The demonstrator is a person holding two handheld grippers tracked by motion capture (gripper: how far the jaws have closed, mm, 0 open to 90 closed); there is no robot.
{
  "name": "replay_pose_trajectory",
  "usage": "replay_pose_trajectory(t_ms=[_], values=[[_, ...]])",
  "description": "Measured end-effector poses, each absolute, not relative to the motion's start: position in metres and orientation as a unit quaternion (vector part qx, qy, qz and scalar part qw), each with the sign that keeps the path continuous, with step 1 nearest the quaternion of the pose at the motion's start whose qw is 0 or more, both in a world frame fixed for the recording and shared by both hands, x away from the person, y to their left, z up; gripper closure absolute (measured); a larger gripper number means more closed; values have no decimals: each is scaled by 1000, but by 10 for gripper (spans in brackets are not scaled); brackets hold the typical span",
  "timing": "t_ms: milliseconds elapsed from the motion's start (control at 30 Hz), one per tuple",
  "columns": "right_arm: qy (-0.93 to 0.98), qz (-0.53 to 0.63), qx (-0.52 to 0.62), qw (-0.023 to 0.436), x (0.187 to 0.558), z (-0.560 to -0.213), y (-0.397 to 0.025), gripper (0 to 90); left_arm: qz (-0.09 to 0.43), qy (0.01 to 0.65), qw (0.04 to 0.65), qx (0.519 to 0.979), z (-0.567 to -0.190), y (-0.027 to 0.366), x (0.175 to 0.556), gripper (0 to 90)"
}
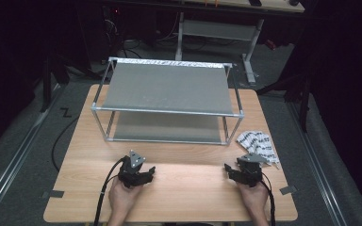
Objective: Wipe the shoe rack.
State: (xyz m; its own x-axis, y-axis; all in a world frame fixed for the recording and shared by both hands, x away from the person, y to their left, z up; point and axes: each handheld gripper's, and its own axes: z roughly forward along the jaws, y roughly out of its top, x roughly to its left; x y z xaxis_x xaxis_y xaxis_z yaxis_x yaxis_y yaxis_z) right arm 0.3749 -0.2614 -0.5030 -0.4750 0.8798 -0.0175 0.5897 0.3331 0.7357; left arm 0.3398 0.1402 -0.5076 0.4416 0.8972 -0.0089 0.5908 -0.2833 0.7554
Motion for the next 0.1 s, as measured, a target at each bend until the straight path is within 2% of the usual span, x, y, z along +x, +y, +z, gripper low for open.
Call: replay_pose_trajectory(t_ms=[100], values=[[788,341,466,213,375,-503,-261,384,216,482,355,771,-508,140,340,317]])
